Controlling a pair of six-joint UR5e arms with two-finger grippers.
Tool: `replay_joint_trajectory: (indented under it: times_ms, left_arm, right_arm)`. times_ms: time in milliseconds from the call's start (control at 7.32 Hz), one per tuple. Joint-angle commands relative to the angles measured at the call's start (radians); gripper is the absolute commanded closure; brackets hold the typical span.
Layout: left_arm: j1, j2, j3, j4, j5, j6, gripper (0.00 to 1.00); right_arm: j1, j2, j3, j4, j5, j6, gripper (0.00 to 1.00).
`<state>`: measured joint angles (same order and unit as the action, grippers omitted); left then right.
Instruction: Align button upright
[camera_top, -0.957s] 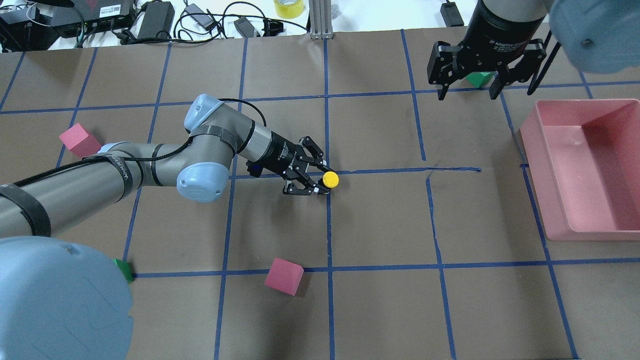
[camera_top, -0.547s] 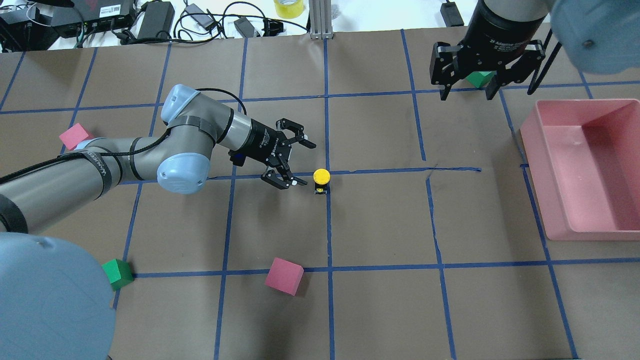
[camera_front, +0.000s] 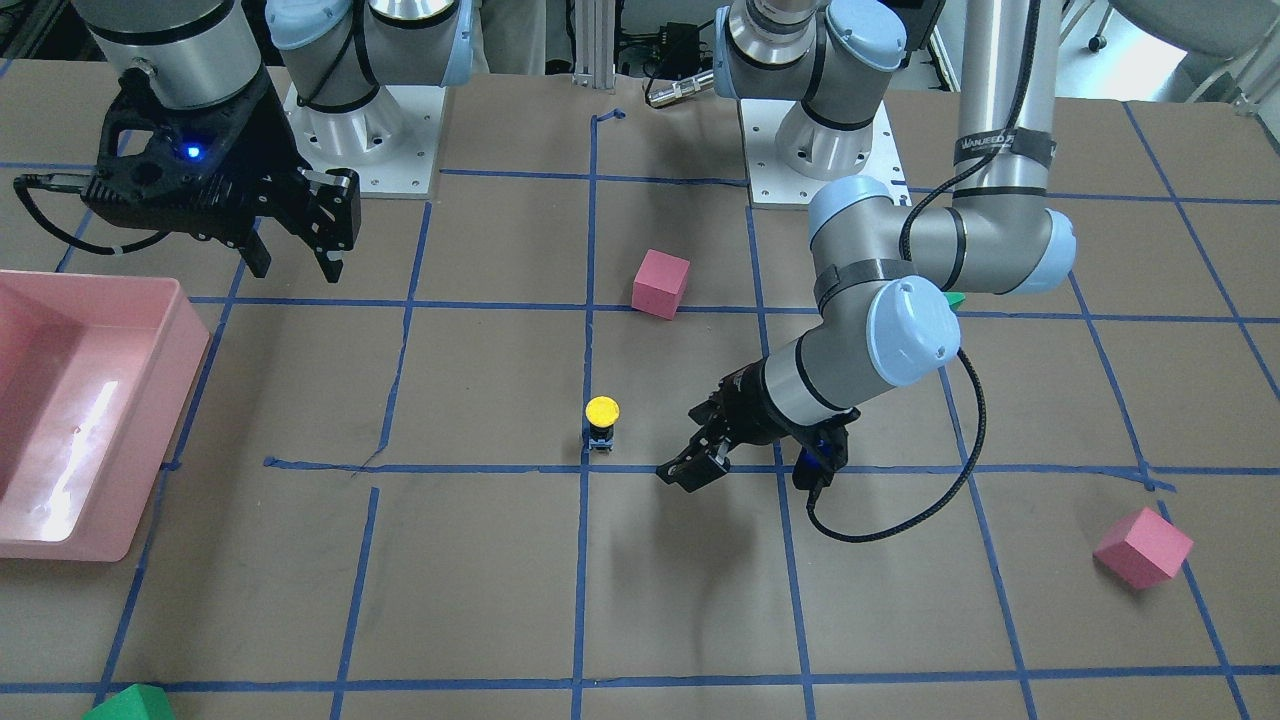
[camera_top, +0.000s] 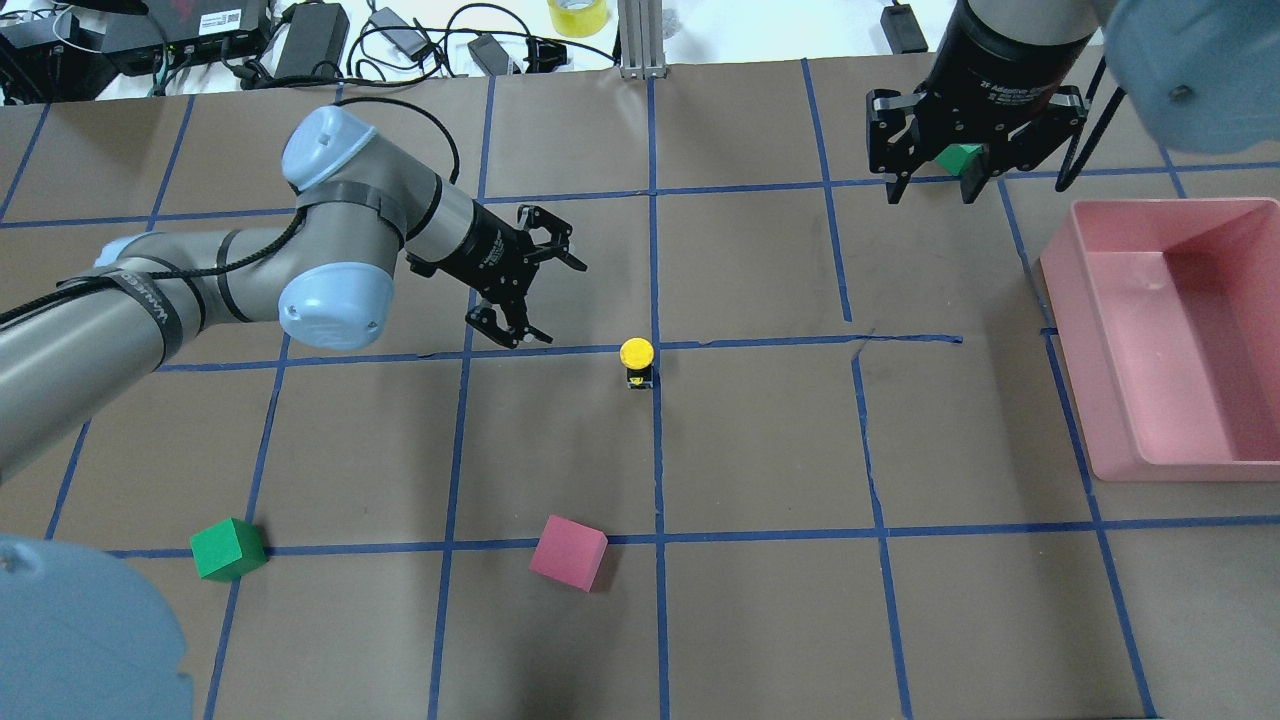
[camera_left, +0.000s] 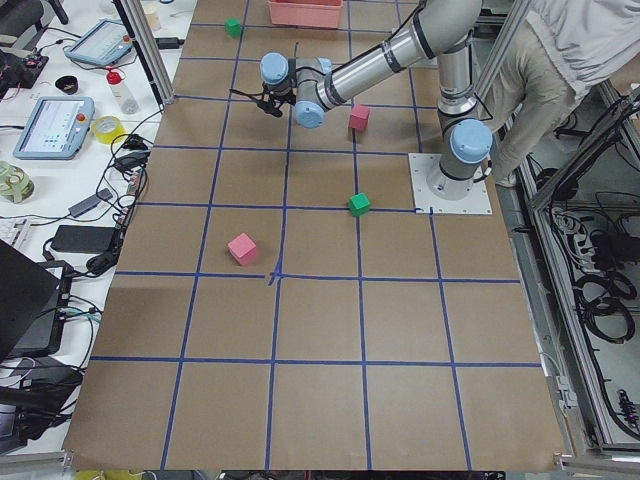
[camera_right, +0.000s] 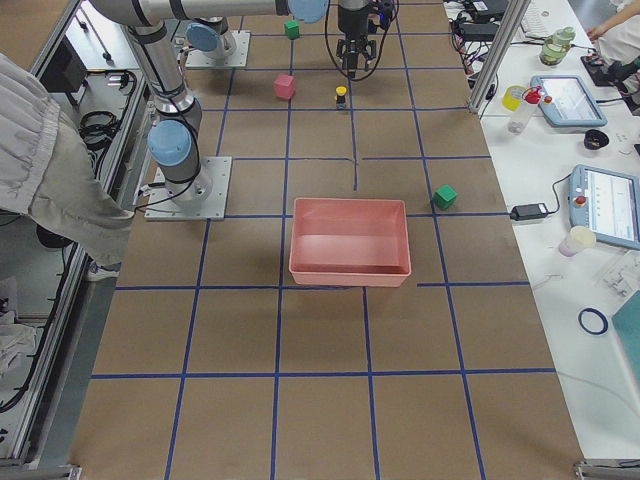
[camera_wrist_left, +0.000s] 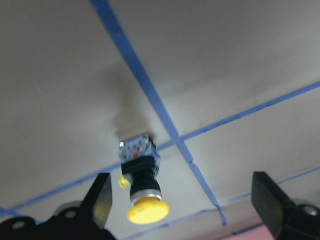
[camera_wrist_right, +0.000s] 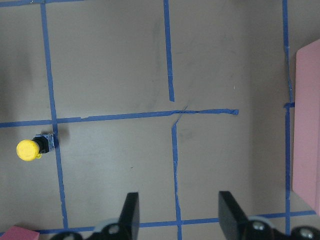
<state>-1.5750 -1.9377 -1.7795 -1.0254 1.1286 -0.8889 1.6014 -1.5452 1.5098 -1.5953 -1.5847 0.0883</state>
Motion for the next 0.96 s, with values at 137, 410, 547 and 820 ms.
replay_joint_trajectory:
  times_ms: [137,410,547,820]
  left_arm:
    - [0.094,0.100,0.262,-0.350,0.324,0.667,0.00]
    - [0.165,0.211,0.345,-0.436,0.346,0.898,0.00]
    - [0.159,0.245,0.371,-0.444,0.352,1.007,0.00]
    - [0.138,0.290,0.332,-0.450,0.356,1.033,0.00]
  right_arm:
    - [0.000,0.001,0.001,0.002,-0.005,-0.001,0.20]
    - [0.000,0.001,0.001,0.005,-0.005,0.001,0.07]
    - [0.000,0.001,0.001,0.006,-0.003,0.005,0.00]
    - [0.000,0.001,0.001,0.012,-0.005,0.005,0.00]
